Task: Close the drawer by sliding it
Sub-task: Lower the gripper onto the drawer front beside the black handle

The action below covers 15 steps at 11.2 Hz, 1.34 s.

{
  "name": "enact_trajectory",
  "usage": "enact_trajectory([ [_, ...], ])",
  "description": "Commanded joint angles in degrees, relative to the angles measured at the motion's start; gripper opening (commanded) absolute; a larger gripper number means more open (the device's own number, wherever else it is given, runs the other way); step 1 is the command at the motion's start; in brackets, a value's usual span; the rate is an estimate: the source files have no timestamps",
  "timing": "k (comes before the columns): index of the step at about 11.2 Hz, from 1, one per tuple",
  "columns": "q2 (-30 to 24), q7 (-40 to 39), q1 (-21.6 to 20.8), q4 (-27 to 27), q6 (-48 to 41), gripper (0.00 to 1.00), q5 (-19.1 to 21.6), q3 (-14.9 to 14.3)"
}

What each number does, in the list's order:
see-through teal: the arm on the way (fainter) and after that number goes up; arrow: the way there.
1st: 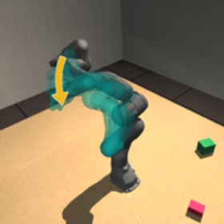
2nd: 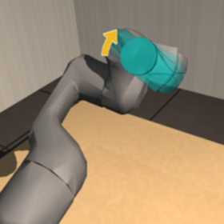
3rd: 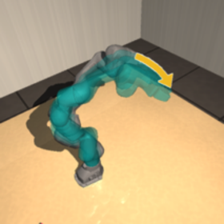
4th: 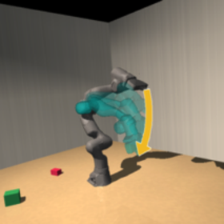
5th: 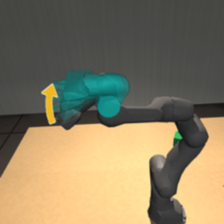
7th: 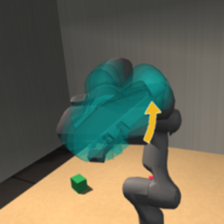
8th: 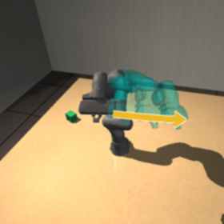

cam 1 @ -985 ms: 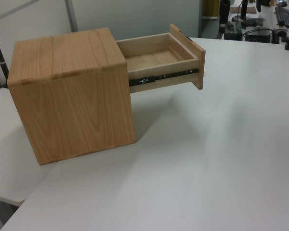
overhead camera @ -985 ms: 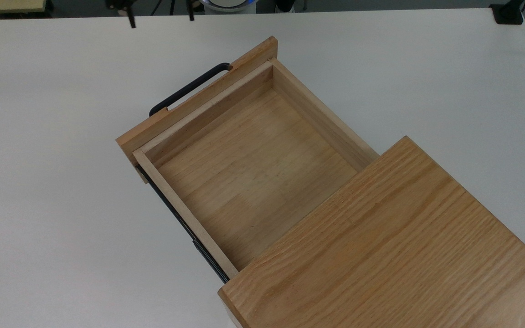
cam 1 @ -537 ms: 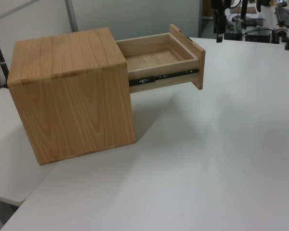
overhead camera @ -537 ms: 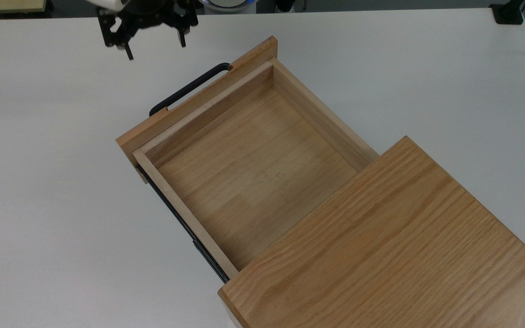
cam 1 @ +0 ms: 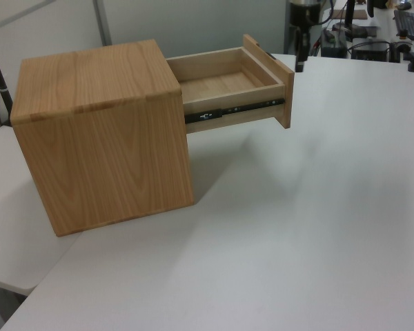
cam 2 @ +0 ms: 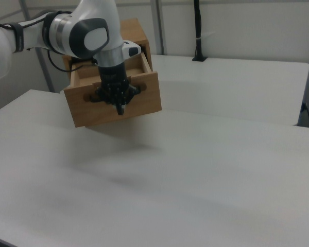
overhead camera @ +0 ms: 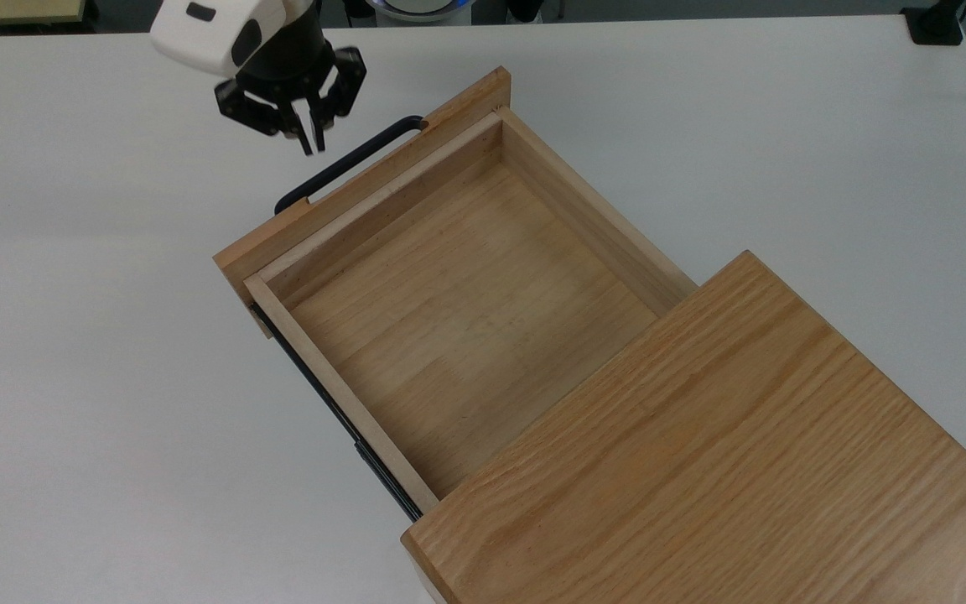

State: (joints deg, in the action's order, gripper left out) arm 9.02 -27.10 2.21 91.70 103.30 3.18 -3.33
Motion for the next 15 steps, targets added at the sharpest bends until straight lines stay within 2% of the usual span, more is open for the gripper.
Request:
enact_trajectory([
  [1,2.3,0.4,-1.3,-0.5,4.4,0.00,2.3,0.3],
  [4,3.8,0.4,-2.4,-0.6,5.3,0.00,2.3,0.4],
  [7,9.2,0.3,-3.6,-8.1,5.7,0.00,2.2,0.4],
  [10,10.4,0.4,-5.6,-10.8,7.2,0.00,2.2,0.5],
  [13,11.2,4.5,-8.0,-11.3,13.7,0.00,2.3,0.7],
  [15,12.2,5.8,-8.5,-11.3,18.6,0.00,2.3,1.8],
])
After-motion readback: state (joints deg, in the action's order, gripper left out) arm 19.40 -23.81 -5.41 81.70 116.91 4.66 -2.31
